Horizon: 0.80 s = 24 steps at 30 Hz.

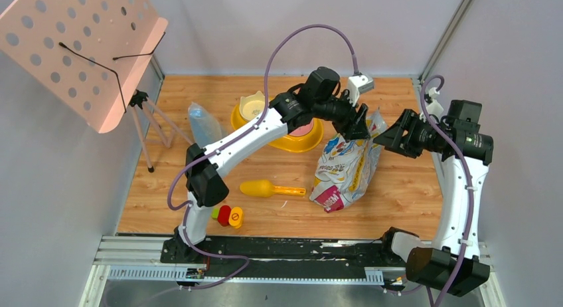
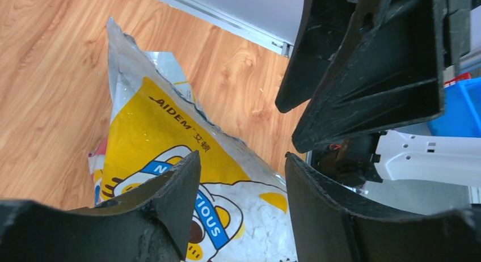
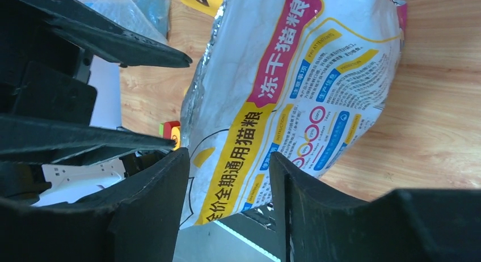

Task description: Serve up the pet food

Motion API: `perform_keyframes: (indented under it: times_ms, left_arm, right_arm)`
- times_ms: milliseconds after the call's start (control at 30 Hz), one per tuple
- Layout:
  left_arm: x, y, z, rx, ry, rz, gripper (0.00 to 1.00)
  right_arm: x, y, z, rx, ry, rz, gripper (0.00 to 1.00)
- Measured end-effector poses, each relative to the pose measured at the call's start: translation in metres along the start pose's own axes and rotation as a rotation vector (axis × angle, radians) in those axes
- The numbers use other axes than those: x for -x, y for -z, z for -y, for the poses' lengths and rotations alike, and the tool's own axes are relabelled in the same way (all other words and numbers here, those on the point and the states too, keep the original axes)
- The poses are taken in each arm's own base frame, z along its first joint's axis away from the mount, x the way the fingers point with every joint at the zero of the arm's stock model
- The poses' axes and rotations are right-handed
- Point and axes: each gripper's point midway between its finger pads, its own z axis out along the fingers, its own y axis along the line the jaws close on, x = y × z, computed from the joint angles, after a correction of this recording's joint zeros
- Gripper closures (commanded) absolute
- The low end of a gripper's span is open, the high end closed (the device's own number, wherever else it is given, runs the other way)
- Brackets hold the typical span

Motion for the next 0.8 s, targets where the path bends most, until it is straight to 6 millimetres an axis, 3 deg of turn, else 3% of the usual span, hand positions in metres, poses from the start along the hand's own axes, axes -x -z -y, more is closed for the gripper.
perform_keyframes:
  times_ms: [400, 533, 667, 800]
  left_arm:
    - [-0.014, -0.002, 0.001, -0.032, -0.016, -0.035, 0.6]
    - [-0.014, -0.002, 0.004, -0.052, -0.019, -0.037, 0.73]
    - [-0.014, -0.003, 0.007, -0.075, -0.024, -0.035, 0.97]
    - [-0.017, -0.004, 0.008, -0.089, -0.023, -0.037, 1.0]
  right_arm:
    - [0.009, -0.003, -0.007, 0.052, 0.006, 0.033, 0.46]
    - [0.007, -0.008, -0.009, 0.073, -0.004, 0.025, 0.46]
    - [0.001, -0.017, -0.005, 0.079, -0.044, -0.009, 0.46]
    - [0.0, -0.024, 0.0, 0.08, -0.083, -0.033, 0.46]
